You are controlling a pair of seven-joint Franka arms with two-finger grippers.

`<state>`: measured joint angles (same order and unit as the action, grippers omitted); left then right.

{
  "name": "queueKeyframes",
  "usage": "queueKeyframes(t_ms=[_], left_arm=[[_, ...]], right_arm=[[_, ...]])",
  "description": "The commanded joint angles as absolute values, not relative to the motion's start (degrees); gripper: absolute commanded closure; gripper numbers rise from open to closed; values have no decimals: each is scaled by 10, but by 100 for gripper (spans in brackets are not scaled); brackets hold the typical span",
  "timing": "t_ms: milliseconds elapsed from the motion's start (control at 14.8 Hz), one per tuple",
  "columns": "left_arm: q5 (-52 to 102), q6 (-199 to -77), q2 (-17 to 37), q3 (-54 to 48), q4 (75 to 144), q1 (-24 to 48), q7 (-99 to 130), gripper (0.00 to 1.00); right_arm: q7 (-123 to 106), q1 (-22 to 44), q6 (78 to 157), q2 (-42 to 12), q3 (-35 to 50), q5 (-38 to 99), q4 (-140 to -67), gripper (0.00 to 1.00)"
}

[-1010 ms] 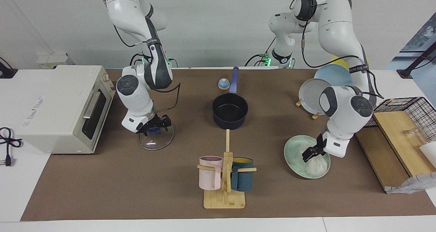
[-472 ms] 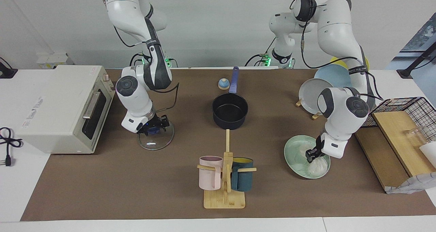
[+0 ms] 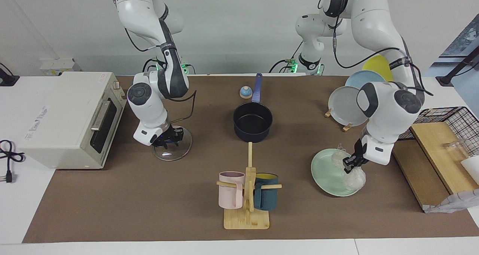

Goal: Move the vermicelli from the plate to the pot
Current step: 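Carry the vermicelli over the black saucepan with the left gripper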

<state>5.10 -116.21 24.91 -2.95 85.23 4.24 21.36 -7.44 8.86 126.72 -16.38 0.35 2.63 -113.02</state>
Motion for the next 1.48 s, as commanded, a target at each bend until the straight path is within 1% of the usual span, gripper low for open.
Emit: queueKeyframes(t_ms=[0,67,135,202,269,337,404,472,539,674,741,808,943,1078,1145,1212,1280,1415], left_arm=[[72,-1010,182,-29,819,52,249,100],[73,-963,166,-38,804,61,263,100],[81,-930,137,-47,802,69,294,100],[98,-919,108,-58,802,76,327,100],[106,-908,86,-69,808,83,354,100],[108,-889,79,-83,810,97,380,100],[109,-883,76,-93,813,116,408,100],[110,-892,66,-96,836,143,434,100],[113,-913,45,-97,873,170,448,100],[134,-979,4,-96,979,217,454,100],[134,-1016,-3,-96,1025,239,457,100],[134,-1046,0,-96,1054,256,465,100],[134,-1098,23,-96,1081,281,482,100],[133,-1137,44,-96,1094,283,483,100],[133,-1156,61,-96,1094,284,483,100],[133,-1172,70,-96,1097,284,483,100],[133,-1185,73,-96,1105,284,481,100],[133,-1208,83,-96,1114,286,479,100]], right_arm=[[-87,88,1250,-156,6,19,-1125,56],[-87,87,1251,-157,5,20,-1125,56],[-87,87,1254,-157,6,19,-1125,52],[-83,87,1256,-157,6,20,-1126,34],[-82,87,1258,-157,6,21,-1127,19],[-82,87,1257,-156,7,23,-1129,8],[-81,87,1255,-156,6,24,-1131,0],[-82,86,1252,-155,7,24,-1133,0],[-82,86,1247,-154,7,25,-1135,0],[-83,86,1240,-152,6,25,-1138,0],[-85,83,1237,-149,6,25,-1142,0],[-86,81,1236,-149,6,25,-1145,0],[-86,80,1230,-145,6,25,-1151,0],[-88,80,1229,-144,6,24,-1151,16],[-88,80,1227,-144,6,24,-1151,26],[-88,80,1221,-144,6,24,-1151,32],[-87,82,1220,-144,6,24,-1151,35],[-85,87,1220,-144,6,24,-1149,45]])
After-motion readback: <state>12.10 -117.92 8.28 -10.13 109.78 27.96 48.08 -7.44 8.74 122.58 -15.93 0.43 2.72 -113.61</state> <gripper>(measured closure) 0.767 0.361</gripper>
